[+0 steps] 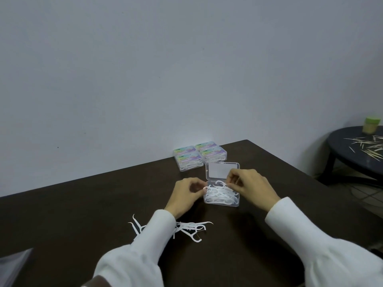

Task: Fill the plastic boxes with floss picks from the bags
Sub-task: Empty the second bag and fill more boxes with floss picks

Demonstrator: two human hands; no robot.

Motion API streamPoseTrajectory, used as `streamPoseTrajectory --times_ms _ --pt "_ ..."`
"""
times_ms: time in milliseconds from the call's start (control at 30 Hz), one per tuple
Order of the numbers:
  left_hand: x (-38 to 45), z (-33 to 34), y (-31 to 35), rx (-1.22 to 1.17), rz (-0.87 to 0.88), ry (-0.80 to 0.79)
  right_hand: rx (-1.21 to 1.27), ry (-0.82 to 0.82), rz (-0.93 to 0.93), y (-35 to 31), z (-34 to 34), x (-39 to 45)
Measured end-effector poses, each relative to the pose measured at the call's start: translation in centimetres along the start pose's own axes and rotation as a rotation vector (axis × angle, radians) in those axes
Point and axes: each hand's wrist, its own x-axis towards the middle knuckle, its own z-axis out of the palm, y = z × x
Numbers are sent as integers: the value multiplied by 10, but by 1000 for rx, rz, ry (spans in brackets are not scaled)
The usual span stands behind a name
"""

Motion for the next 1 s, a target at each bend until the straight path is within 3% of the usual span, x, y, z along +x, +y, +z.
streamPoseTrajectory --times_ms 333,567,800,1000 --pt "-6 0 10 220 77 -7 -90 -142 4 7 7 0" --pt "-9 1 12 243 105 -58 -25 -147 -76 11 10 2" --pt "-12 1 14 301 188 -18 -145 -101 -76 10 1 -6" --pt "-12 6 17 360 208 -129 -118 -147 -92 9 4 -4"
